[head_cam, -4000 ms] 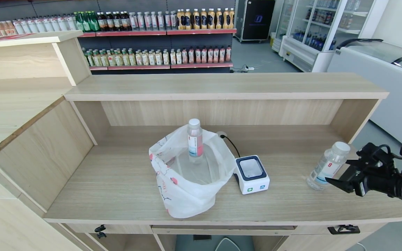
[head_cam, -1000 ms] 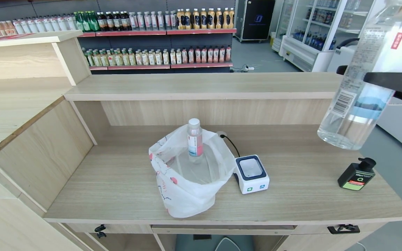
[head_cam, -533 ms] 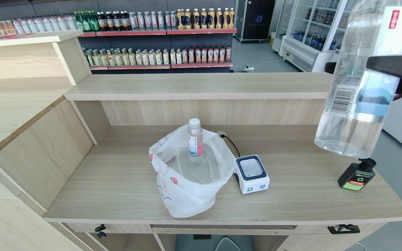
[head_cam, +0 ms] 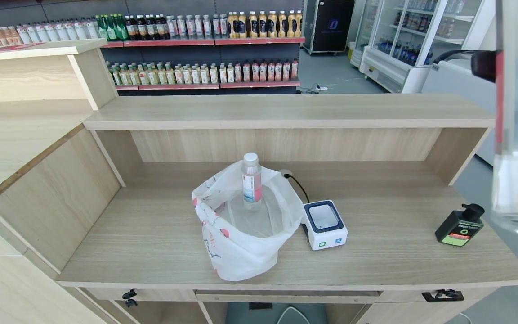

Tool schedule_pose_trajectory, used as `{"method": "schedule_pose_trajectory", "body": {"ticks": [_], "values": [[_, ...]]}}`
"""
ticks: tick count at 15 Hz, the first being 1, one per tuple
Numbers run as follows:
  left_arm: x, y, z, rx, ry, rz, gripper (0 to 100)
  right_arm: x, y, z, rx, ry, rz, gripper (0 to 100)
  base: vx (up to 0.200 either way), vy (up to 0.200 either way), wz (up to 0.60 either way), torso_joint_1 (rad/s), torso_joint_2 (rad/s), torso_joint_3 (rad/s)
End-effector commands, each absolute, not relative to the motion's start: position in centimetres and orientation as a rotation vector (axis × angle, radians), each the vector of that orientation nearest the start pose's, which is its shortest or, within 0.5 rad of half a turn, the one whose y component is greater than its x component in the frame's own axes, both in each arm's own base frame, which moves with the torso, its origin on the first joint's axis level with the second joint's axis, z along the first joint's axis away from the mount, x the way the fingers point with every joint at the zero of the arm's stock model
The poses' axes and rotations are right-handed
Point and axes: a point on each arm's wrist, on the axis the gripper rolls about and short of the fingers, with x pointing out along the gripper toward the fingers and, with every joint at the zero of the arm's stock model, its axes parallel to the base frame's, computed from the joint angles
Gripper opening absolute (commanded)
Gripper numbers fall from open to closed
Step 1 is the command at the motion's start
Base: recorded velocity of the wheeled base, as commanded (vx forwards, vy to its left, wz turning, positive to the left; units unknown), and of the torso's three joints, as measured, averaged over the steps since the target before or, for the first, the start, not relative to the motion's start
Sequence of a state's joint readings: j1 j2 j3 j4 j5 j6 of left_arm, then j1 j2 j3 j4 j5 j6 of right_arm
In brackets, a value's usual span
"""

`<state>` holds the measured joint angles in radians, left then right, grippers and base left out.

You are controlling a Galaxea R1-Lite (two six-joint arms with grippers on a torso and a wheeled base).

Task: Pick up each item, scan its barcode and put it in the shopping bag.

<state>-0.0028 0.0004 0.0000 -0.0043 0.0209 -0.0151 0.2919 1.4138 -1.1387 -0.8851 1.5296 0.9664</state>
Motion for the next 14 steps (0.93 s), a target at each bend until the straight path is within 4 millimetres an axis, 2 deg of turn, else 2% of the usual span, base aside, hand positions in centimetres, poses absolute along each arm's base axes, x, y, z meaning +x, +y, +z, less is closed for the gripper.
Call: {"method": "schedule_pose_trajectory", "body": {"ticks": [1, 5, 8, 11, 14], "values": [[-2.3, 0.1, 7.6, -0.015, -0.005, 0.018, 100, 17.6, 7.9, 36.6, 0.268, 0.310, 1.827, 0, 0.000, 0.000, 0.00, 0.000, 0.00, 0.000], [-2.3, 0.1, 7.6, -0.015, -0.005, 0.018, 100, 14.5, 9.2, 35.9, 0.262, 0.344, 1.948, 0, 0.000, 0.000, 0.00, 0.000, 0.00, 0.000], [-2.3, 0.1, 7.6, -0.015, -0.005, 0.018, 100, 12.3, 8.7, 35.6, 0.270, 0.369, 1.978, 0, 0.000, 0.000, 0.00, 0.000, 0.00, 0.000], [-2.3, 0.1, 7.6, -0.015, -0.005, 0.018, 100, 11.6, 8.0, 35.9, 0.262, 0.347, 1.960, 0, 0.000, 0.000, 0.00, 0.000, 0.00, 0.000], [-2.3, 0.1, 7.6, -0.015, -0.005, 0.018, 100, 11.2, 7.7, 35.1, 0.287, 0.353, 1.938, 0, 0.000, 0.000, 0.00, 0.000, 0.00, 0.000]]}}
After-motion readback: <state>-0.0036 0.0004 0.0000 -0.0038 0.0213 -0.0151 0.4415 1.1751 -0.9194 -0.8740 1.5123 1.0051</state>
